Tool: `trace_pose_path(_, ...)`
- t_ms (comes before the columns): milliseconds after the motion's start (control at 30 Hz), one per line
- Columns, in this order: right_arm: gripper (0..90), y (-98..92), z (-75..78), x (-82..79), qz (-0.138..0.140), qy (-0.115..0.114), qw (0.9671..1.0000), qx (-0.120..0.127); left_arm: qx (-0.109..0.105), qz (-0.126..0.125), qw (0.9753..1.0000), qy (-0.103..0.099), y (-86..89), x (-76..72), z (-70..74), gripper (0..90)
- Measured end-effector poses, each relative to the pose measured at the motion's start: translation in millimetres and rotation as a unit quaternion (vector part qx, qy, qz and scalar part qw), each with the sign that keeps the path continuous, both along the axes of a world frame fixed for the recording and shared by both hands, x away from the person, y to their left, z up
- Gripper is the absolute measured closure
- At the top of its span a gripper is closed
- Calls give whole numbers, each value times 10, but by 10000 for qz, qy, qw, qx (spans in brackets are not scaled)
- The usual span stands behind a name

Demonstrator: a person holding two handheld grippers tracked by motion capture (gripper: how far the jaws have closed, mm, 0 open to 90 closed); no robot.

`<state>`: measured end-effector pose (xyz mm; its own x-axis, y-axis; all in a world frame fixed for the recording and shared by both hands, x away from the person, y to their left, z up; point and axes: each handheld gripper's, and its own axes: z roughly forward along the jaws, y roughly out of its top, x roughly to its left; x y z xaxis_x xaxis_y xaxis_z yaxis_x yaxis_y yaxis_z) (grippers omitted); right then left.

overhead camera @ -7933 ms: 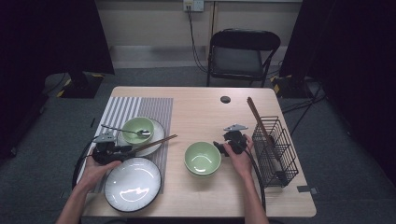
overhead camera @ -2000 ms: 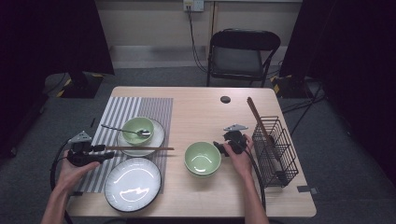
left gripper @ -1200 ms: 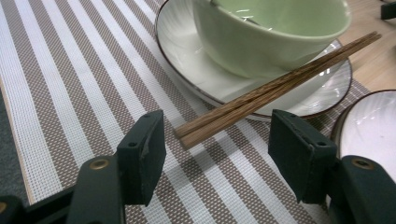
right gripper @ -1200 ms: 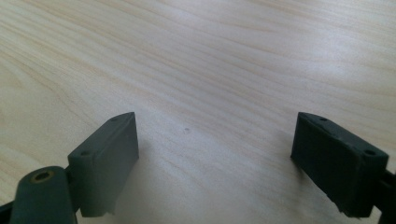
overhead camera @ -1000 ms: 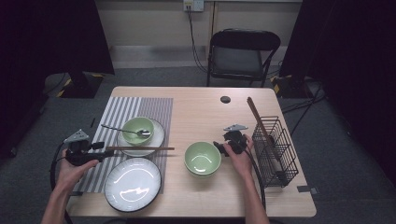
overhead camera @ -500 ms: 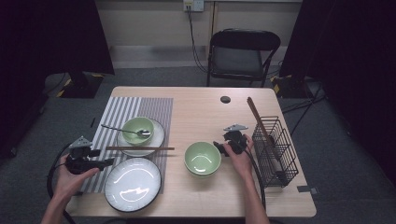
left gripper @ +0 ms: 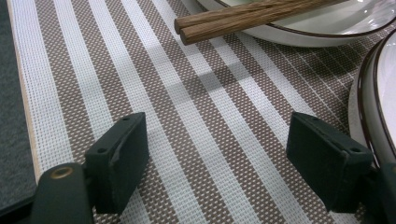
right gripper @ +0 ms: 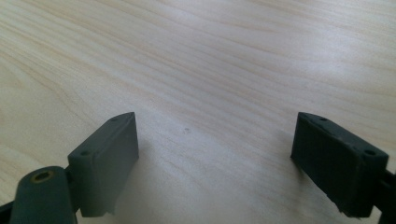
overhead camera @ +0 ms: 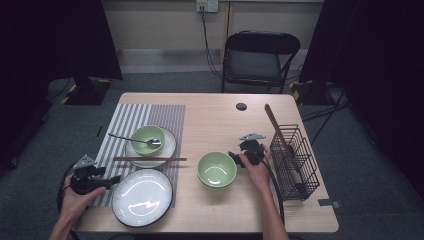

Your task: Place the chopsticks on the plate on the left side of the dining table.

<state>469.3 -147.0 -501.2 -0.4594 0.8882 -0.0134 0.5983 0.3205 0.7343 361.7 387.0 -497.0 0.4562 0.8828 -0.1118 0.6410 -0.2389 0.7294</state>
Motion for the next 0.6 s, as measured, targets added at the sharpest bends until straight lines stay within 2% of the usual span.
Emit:
trace_pose_path(33, 141, -1, 0, 0, 6, 1, 10000, -3, -19, 37, 9999, -93, -6, -11, -17, 184)
trace_pose_path(67, 141, -1, 0, 0, 6, 1, 10000, -3, 56, 26, 9999, -119, -17, -18, -20, 184)
trace_pose_path(133, 141, -1, 0, 0, 7, 2, 10000, -3, 248, 19, 9996, -157, -61, -29, -25, 181)
trace_pose_path(167, 141, -1, 0, 0, 8, 2, 10000, -1, 420, 5, 9989, -209, -87, -34, -29, 181)
trace_pose_path(200, 141, -1, 0, 0, 6, 1, 10000, -2, 480, 53, 9986, -203, -114, -42, -33, 178)
trace_pose_path(300, 141, -1, 0, -1, 10, 0, 10000, -8, 413, 176, 9986, -270, -127, -64, -50, 162)
trace_pose_path(600, 141, -2, 0, -1, 10, 0, 10000, -8, 394, 206, 9986, -292, -125, -74, -54, 164)
